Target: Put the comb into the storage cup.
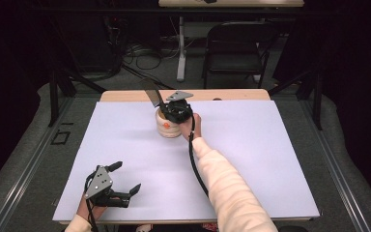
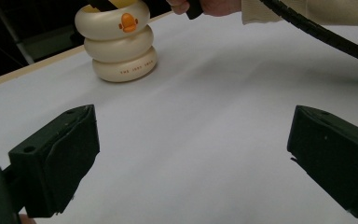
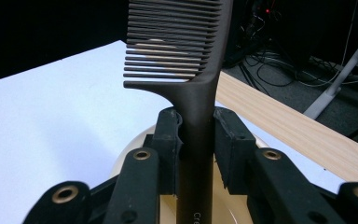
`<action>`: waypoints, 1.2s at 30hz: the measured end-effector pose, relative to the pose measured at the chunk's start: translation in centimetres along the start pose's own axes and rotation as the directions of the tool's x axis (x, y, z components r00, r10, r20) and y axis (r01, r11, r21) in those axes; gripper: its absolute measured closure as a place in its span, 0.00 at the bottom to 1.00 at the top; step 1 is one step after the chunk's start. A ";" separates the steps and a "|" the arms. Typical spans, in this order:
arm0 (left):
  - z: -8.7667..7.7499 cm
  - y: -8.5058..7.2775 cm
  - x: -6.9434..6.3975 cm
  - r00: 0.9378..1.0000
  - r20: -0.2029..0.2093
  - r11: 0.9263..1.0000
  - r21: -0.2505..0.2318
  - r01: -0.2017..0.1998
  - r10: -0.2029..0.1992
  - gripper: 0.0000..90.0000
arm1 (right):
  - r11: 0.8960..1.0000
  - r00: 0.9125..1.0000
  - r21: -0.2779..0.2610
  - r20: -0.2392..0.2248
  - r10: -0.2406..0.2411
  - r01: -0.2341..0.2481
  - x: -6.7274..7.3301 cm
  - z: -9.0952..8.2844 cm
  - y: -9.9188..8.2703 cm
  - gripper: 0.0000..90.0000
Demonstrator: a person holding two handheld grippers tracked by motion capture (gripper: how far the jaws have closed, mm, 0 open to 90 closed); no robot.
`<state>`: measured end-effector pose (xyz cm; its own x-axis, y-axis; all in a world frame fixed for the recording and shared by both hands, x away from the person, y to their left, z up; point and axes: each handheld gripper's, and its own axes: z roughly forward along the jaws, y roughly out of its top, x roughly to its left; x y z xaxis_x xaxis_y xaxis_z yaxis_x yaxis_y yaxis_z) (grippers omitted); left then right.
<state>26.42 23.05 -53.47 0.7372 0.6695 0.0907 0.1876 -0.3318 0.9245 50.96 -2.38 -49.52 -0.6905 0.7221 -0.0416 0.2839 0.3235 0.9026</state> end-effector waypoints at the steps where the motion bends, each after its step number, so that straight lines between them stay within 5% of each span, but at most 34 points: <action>1: 0.0 0.0 0.0 1.000 0.000 1.000 0.000 0.000 0.000 0.02 | 1.000 1.000 0.002 0.000 0.000 0.000 0.0 0.0 0.0 0.79; 15: 0.0 0.0 0.0 1.000 0.000 1.000 0.001 0.000 0.000 0.02 | 1.000 1.000 0.023 -0.001 0.001 -0.001 0.1 0.1 -0.2 0.79; 36: 0.1 0.0 -0.1 1.000 -0.001 1.000 0.003 0.000 0.000 0.02 | 0.995 0.997 0.095 -0.078 -0.027 0.034 0.1 -4.0 0.7 0.30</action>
<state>26.41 22.95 -53.51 0.7367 0.6700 0.0910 0.1892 -0.3336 0.9235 48.48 -4.52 -47.16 -0.7478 0.6631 -0.0319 0.3221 0.4044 0.8560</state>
